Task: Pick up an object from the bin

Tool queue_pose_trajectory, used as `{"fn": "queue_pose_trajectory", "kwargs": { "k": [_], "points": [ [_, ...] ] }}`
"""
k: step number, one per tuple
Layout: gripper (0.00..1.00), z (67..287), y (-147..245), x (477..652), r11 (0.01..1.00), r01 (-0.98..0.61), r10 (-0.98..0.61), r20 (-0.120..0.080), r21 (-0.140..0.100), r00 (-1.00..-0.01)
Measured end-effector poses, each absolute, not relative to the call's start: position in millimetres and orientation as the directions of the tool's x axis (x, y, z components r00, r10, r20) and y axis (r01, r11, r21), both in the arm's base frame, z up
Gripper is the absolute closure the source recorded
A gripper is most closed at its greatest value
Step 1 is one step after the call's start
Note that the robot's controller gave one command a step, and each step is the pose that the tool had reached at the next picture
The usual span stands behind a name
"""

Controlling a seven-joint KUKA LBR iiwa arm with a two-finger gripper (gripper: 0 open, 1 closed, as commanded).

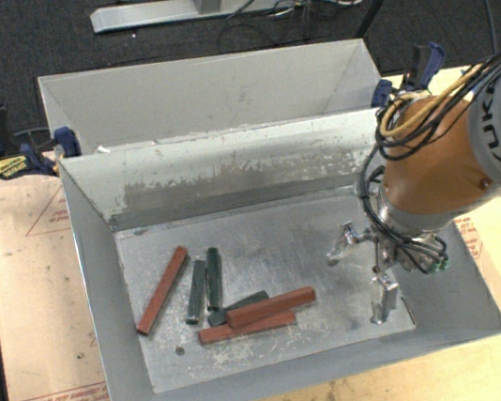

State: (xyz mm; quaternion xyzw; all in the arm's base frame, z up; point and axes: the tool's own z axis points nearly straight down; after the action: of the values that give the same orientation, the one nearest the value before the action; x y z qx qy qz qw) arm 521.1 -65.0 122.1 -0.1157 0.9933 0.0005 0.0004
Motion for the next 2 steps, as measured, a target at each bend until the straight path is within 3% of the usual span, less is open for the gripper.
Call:
{"fn": "queue_pose_trajectory", "kwargs": {
  "k": [1,2],
  "points": [
    [0.0,124.7,-18.3,545.5,0.983,-0.183,-0.183,-0.002,0.001,-0.983],
    [0.0,123.4,-10.3,548.3,0.984,-0.18,-0.18,-0.008,0.001,-0.984]
  ]
}}
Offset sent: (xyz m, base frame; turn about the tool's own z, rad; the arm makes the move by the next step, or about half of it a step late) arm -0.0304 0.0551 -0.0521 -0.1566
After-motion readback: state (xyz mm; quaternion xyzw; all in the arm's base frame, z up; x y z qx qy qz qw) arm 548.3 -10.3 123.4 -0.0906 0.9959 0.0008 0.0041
